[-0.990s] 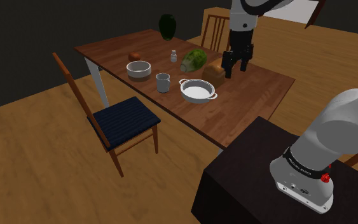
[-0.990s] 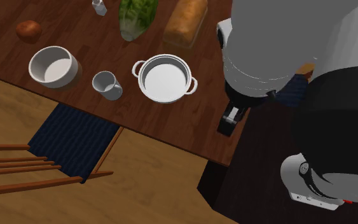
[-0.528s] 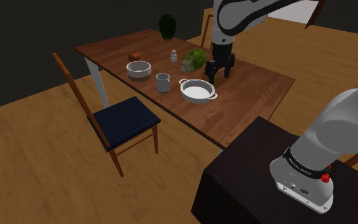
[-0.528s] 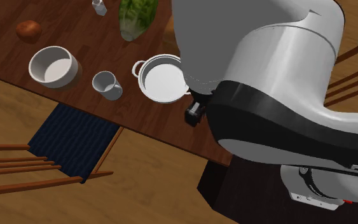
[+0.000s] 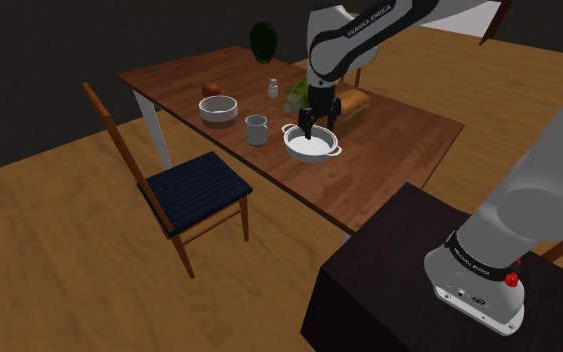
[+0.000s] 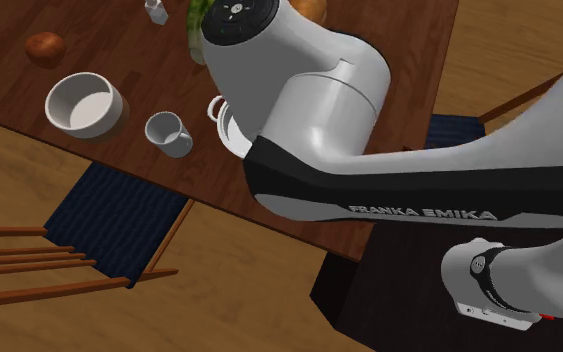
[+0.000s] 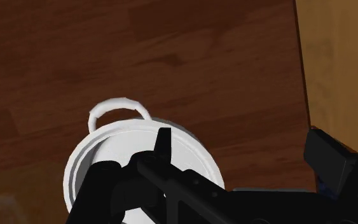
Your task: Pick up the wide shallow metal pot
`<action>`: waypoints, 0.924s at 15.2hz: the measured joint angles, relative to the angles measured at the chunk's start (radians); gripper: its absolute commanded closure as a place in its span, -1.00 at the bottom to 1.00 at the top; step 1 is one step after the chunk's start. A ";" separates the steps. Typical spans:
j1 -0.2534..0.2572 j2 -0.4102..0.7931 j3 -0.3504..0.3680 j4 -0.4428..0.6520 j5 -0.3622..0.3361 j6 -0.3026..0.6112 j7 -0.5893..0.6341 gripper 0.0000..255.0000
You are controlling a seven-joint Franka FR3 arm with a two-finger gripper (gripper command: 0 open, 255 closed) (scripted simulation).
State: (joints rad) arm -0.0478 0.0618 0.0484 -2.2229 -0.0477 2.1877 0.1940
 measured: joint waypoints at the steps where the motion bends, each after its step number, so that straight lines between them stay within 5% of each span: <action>1: 0.002 0.033 0.001 0.023 -0.004 0.014 0.010 -1.00; 14: 0.005 0.471 -0.026 0.394 -0.048 0.136 0.052 -1.00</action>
State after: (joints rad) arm -0.0428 0.5331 0.0220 -1.8291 -0.0959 2.3233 0.2462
